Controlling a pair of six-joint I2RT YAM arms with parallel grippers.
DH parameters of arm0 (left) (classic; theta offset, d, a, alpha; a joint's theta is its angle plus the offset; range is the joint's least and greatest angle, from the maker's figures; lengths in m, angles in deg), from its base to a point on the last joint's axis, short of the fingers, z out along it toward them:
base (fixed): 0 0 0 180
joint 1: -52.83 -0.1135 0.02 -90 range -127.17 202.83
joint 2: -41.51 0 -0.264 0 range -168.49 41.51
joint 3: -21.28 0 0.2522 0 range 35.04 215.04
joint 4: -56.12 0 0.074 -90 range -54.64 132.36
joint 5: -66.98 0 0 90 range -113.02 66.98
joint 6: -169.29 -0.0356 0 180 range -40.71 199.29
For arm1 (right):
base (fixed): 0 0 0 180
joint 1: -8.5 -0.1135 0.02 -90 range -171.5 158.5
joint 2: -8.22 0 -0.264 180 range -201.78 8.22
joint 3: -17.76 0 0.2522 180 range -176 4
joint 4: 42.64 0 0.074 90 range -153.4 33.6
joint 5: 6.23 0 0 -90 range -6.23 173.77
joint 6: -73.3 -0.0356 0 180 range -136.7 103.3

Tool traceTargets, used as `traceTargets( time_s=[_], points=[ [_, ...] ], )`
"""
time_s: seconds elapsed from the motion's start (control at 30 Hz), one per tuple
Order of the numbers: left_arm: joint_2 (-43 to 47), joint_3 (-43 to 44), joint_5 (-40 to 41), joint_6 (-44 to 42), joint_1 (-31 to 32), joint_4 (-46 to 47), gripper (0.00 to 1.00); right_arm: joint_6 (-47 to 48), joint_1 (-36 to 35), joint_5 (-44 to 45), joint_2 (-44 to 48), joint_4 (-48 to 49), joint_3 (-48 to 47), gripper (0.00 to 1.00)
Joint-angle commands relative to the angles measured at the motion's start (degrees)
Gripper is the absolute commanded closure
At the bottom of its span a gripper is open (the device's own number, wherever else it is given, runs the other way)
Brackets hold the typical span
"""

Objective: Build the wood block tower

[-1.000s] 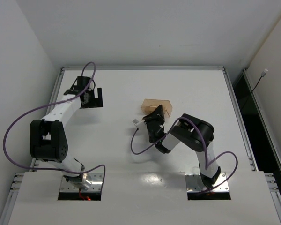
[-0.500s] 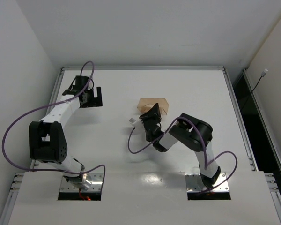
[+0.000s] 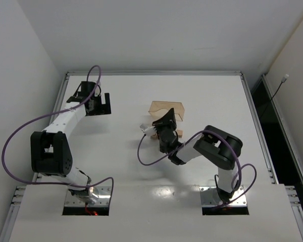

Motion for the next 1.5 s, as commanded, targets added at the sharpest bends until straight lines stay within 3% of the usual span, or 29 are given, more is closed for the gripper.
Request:
traceTargets(
  time_s=[0.0, 0.13, 0.23, 0.27, 0.3, 0.33, 0.37, 0.4, 0.47, 0.5, 0.67, 0.87, 1.27, 1.47],
  points=[
    [0.69, 0.49, -1.22, 0.79, -0.66, 1.13, 0.01, 0.19, 0.19, 0.81, -4.05, 30.61, -3.85, 1.00],
    [2.42, 0.49, -1.22, 0.26, -0.66, 1.13, 0.01, 1.26, 1.67, 3.17, -1.75, 30.66, -7.90, 1.00],
    [4.81, -1.96, -1.92, 0.26, -0.66, 2.45, 0.01, -6.00, 3.52, 11.05, 2.03, 20.33, -14.23, 1.00],
    [6.29, -3.10, -1.93, -0.35, -0.66, 2.97, 0.01, -10.73, 4.31, 13.18, 5.79, 6.97, -15.46, 1.00],
    [7.01, -3.72, -2.62, -0.36, -0.66, 3.49, 0.01, -27.48, 4.84, 15.20, 8.18, -5.08, -18.60, 1.00],
    [7.01, -3.72, -2.63, -0.88, 0.13, 3.50, 0.01, -41.75, 5.45, 15.57, 10.90, -23.13, -21.16, 1.00],
    [7.01, -3.72, -2.63, -0.88, 0.13, 3.50, 0.01, -57.90, 6.42, 12.27, 13.10, -44.45, -25.18, 1.00],
    [7.53, -3.72, -2.11, -1.41, 1.00, 3.50, 0.01, -78.86, 9.65, 4.93, 12.34, -75.55, -35.06, 1.00],
    [7.54, -3.72, -2.10, -1.94, 1.54, 3.50, 0.01, -88.43, 12.39, 2.23, 6.65, -92.23, -46.60, 1.00],
    [7.54, -3.72, -2.10, -1.94, 1.54, 3.50, 0.01, -93.17, 15.36, -4.83, 4.01, -100.92, -48.58, 1.00],
    [7.01, -2.41, -3.42, -2.47, 1.54, 4.03, 0.01, -97.79, 23.20, -26.91, 0.47, -112.86, -59.31, 1.00],
    [4.38, 0.84, -4.12, -3.52, 1.54, 4.03, 0.01, -102.88, 34.10, -41.08, -6.82, -122.63, -71.01, 1.00],
    [0.25, 2.07, -5.88, -3.52, 1.01, 4.12, 0.01, -100.42, 55.45, -54.38, -18.95, -121.84, -81.47, 1.00],
    [-0.90, 2.08, -5.88, -2.91, 1.01, 4.73, 0.01, -97.62, 59.33, -56.32, -23.35, -121.83, -82.18, 1.00]
  ],
)
